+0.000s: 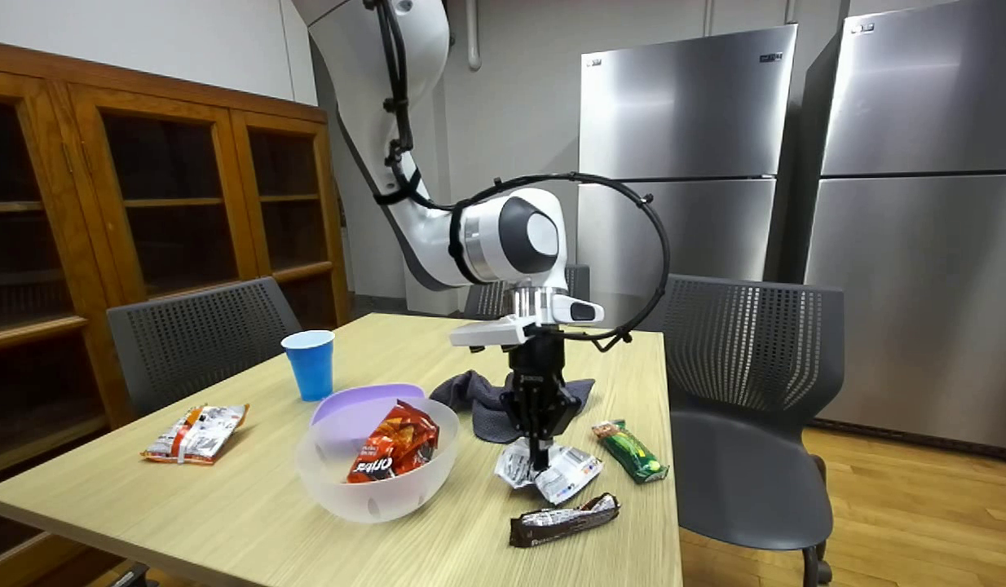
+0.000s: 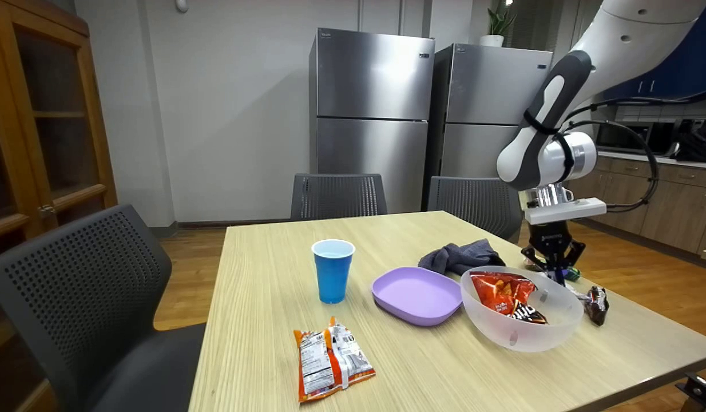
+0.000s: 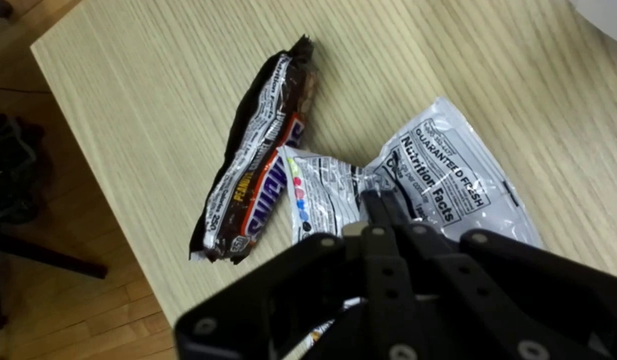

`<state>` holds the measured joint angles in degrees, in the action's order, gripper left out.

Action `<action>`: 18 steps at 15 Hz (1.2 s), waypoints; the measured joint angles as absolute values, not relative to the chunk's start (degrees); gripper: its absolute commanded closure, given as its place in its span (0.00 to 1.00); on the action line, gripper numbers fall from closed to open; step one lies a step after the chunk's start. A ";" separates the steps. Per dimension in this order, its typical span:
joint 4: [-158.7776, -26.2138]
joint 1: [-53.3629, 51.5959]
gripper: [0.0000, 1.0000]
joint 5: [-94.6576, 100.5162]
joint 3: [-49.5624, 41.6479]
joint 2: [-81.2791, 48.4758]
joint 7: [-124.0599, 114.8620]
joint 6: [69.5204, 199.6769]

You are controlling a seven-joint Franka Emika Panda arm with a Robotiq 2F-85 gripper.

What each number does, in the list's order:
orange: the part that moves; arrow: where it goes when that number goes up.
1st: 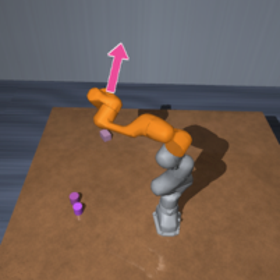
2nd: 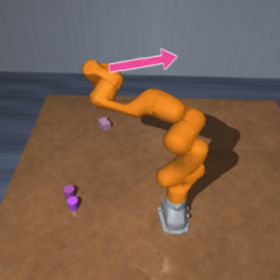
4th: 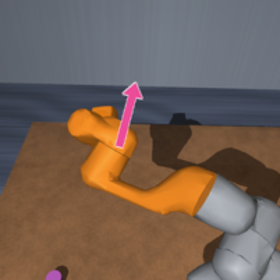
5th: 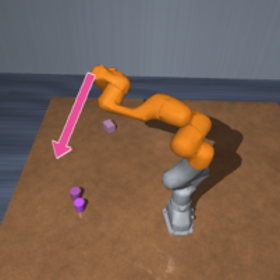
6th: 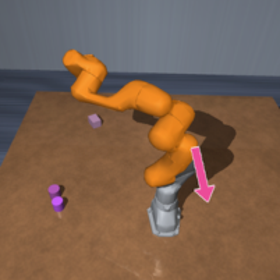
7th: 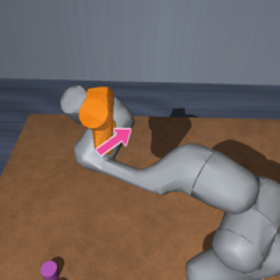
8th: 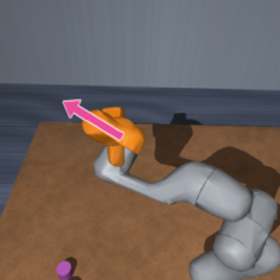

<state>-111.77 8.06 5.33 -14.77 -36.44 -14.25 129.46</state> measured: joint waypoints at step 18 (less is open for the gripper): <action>-123.92 7.43 1.00 15.57 -12.27 -14.62 2.23 133.11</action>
<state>-123.92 7.43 15.57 -12.27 -14.62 2.23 133.11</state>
